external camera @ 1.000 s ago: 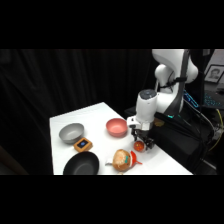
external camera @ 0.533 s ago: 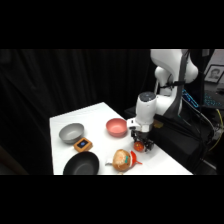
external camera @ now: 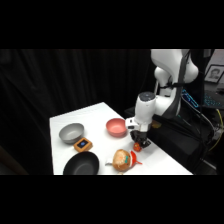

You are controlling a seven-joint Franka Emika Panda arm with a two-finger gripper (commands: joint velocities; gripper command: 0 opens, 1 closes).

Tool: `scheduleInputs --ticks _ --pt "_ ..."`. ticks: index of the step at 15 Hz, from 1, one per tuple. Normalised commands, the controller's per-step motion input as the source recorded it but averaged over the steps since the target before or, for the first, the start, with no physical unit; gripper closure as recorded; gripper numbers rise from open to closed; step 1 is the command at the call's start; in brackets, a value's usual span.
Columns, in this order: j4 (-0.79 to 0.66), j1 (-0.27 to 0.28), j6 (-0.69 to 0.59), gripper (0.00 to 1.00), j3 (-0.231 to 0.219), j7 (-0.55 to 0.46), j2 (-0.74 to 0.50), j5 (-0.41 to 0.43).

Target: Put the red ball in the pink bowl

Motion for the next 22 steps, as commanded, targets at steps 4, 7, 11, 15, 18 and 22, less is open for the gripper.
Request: scheduleInputs --ticks 4,7,11,15,18,22 --pt "-0.03 0.122 -0.06 0.98 -0.121 -0.02 -0.16 -0.098" --pt "-0.07 0.140 -0.24 0.97 -0.122 0.01 -0.35 -0.159" --pt "-0.07 0.053 -0.38 0.97 -0.023 0.05 -0.42 -0.191" --pt "-0.04 -0.159 -0.43 0.97 0.216 -0.09 -0.43 -0.009" --pt "-0.02 -0.196 -0.41 0.97 0.217 -0.19 -0.45 0.104" --pt "0.01 -0.187 -0.36 0.97 0.142 -0.25 -0.43 0.164"
